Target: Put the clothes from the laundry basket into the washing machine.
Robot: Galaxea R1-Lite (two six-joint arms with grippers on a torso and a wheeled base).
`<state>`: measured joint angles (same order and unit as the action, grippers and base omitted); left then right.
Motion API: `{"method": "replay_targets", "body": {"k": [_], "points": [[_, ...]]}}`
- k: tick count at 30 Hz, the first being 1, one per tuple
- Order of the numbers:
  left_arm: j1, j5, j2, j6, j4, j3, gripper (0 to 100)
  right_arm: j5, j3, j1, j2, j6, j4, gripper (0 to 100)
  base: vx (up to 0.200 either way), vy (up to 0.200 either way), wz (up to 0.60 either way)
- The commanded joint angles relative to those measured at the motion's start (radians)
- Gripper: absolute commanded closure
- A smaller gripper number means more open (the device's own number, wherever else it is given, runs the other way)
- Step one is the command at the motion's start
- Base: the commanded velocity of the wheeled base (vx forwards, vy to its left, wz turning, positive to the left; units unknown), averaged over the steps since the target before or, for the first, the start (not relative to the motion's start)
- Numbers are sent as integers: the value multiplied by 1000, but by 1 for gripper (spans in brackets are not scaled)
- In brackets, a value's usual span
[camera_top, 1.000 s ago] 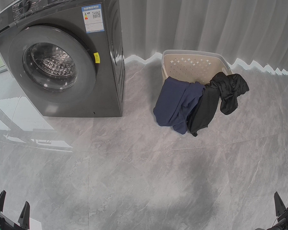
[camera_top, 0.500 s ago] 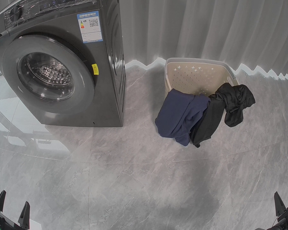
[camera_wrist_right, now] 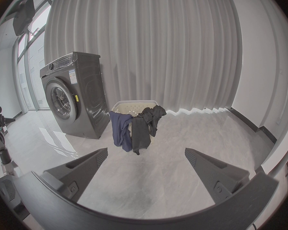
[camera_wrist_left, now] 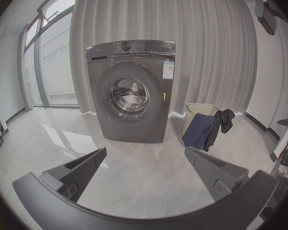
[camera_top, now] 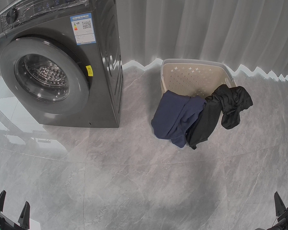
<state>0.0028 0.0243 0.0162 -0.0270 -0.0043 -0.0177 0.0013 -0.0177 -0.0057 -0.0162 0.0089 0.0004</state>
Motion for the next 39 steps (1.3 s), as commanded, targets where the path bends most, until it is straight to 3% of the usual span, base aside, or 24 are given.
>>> {"method": "replay_targets", "body": {"k": [1, 10, 21, 39], "points": [[0, 0, -10, -1, 0, 18, 0, 0, 18, 0, 13, 0, 0, 0, 0, -200, 0], [0, 0, -10, -1, 0, 18, 0, 0, 18, 0, 13, 0, 0, 0, 0, -200, 0], [0, 0, -10, 1, 0, 18, 0, 0, 18, 0, 13, 0, 0, 0, 0, 0, 0], [0, 2, -10, -2, 0, 18, 0, -1, 18, 0, 13, 0, 0, 0, 200, 0, 0]]}}
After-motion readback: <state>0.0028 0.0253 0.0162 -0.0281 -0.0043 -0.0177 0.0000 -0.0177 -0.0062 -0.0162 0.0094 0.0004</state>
